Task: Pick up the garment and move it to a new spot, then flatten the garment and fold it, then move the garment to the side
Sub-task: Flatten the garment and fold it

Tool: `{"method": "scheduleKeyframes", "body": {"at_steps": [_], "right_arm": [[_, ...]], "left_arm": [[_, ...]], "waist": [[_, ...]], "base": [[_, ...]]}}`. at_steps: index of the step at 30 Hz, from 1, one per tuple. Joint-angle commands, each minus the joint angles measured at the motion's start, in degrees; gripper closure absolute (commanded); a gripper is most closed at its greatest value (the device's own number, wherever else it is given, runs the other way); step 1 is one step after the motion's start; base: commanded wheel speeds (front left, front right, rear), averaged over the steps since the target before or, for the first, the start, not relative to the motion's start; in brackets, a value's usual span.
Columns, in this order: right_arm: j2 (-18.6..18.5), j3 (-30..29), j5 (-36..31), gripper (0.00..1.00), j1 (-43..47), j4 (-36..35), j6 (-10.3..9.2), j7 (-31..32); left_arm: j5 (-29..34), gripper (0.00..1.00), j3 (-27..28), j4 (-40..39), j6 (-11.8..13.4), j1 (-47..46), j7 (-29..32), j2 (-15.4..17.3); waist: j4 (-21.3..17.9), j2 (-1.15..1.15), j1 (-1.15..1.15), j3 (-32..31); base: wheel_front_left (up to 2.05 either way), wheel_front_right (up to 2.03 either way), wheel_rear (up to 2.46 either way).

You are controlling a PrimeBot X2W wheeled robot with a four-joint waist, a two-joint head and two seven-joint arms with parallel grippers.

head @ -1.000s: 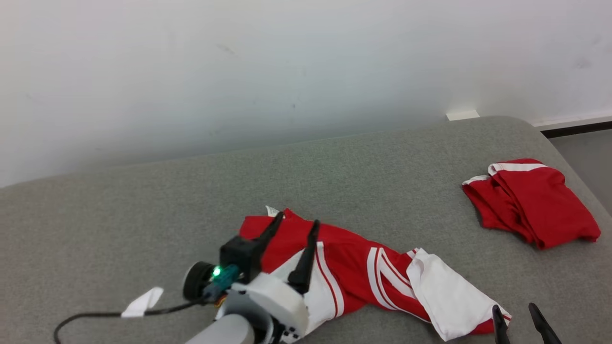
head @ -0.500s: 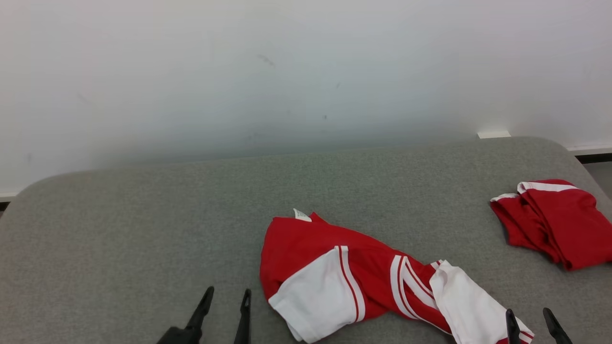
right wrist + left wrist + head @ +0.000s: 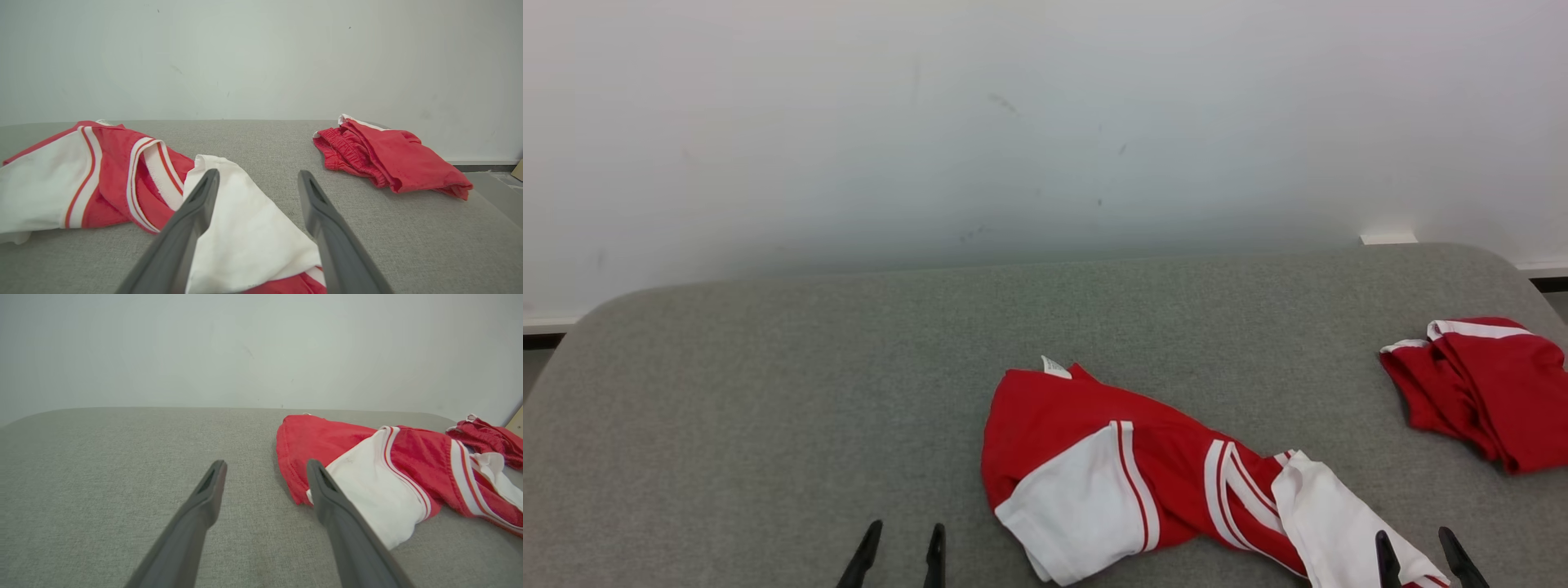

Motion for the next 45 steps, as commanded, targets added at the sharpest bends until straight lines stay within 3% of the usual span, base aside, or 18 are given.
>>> {"method": "scheduleKeyframes", "body": {"at_steps": [1,13,23,34,35,36,40,42,44,45], "right_arm": [[-0.57,0.03,-0.18,0.0,0.11,0.06,-0.17,0.04],[-0.54,1.24,0.12,0.0,-1.32,0.45,-0.17,0.04],[-0.72,1.33,0.23,0.0,-1.6,0.7,-0.17,0.04],[-0.7,1.0,0.08,0.0,-1.51,0.76,-0.17,0.04],[-0.69,1.0,0.06,0.0,-1.52,0.8,-0.17,0.04],[-0.65,1.02,0.05,0.0,-1.56,0.85,-0.17,0.04],[-0.46,1.15,0.03,0.0,-1.66,0.8,-0.17,0.05],[-0.38,1.16,0.05,0.0,-1.48,0.74,-0.17,0.05],[-0.36,1.2,0.05,0.0,-1.33,0.77,-0.17,0.05],[-0.34,1.24,0.04,0.0,-1.26,0.82,-0.17,0.05]], "left_arm": [[1.08,0.0,0.49,0.45,-1.21,0.11,-0.09,-0.48],[3.84,0.0,-1.81,13.97,-11.29,-10.81,-0.06,-2.86],[2.41,0.0,-1.2,27.29,-14.51,-18.31,-0.06,-2.07],[-0.19,0.0,-1.26,32.29,-15.75,-20.42,-0.06,-2.44],[-0.45,0.15,-1.59,32.56,-15.84,-20.45,-0.06,-2.51],[-0.76,0.51,-2.03,32.91,-15.92,-20.33,-0.06,-2.67],[-1.62,0.76,-3.86,33.01,-16.03,-20.19,-0.06,-3.07],[-2.21,0.83,-4.45,32.31,-16.02,-20.07,-0.06,-3.2],[-2.85,1.0,-5.21,31.63,-16.04,-19.65,-0.06,-3.29],[-3.26,1.0,-5.73,31.16,-16.05,-19.41,-0.06,-3.32]], "waist": [[-0.35,0.0,0.0,0.18],[-4.64,0.0,0.0,1.82],[-8.03,0.0,0.0,3.18],[-8.58,0.0,0.0,3.55],[-8.5,0.0,0.0,3.55],[-8.43,0.0,0.0,3.52],[-8.1,0.0,0.0,3.37],[-7.87,0.0,0.0,3.3],[-7.68,0.0,0.0,3.24],[-7.61,0.0,0.0,3.18]], "base": [[0.0,0.0,0.0],[0.0,0.0,0.0],[0.0,0.0,0.0],[0.0,0.0,0.0],[0.0,0.0,0.0],[0.0,0.0,0.0],[0.0,0.0,0.0],[0.0,0.0,0.0],[0.0,0.0,0.0],[0.0,0.0,0.0]]}}
